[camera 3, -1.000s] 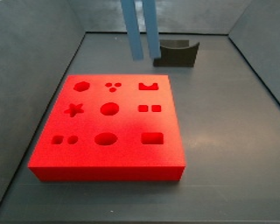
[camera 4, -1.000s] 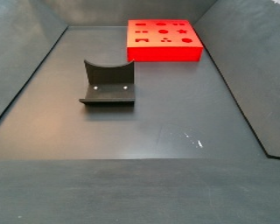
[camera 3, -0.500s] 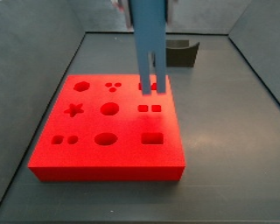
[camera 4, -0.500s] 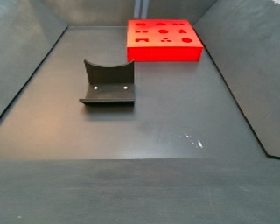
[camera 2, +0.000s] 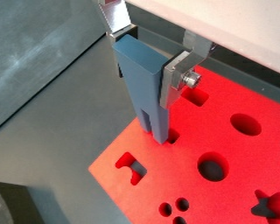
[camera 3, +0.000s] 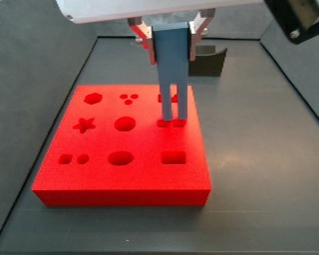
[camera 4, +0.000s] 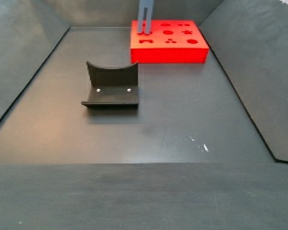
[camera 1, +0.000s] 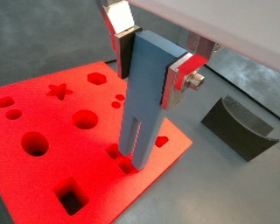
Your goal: Insert the double-square object.
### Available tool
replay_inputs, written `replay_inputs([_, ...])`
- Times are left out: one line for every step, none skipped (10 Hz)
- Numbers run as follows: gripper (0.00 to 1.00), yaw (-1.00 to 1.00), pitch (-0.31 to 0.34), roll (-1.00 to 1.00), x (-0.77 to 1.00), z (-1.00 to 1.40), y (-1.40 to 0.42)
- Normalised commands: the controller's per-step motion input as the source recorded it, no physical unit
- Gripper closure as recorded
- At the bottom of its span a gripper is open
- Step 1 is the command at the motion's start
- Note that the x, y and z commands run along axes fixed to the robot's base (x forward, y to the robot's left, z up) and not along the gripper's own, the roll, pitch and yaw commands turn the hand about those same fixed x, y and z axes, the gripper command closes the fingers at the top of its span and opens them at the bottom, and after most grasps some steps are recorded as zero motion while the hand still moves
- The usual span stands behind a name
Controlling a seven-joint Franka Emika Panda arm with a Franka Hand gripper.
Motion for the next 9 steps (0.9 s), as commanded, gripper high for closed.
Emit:
replay_inputs([1.0, 0.0, 0.0, 0.04, -0.19, -0.09, 0.0])
replay_inputs([1.0, 0.0, 0.0, 0.0, -0.29, -0.12, -0.08])
replay_inputs([1.0, 0.0, 0.073, -0.17, -0.2, -0.09, -0.11])
replay_inputs([1.0, 0.05, 0.116, -0.26, -0.04, -0.05, -0.03])
replay_inputs([1.0, 0.0, 0.0, 0.0, 0.0, -0.04, 0.0])
replay_inputs([1.0, 0.0, 0.02, 0.0, 0.01, -0.11, -0.01])
replay_inputs([1.0, -0.04, 0.0, 0.0, 0.02, -0.05, -0.07])
replay_inputs([1.0, -0.06, 0.0, 0.0, 0.03, 0.0, -0.05])
replay_inputs([1.0, -0.01, 0.0, 0.0, 0.0, 0.0, -0.02])
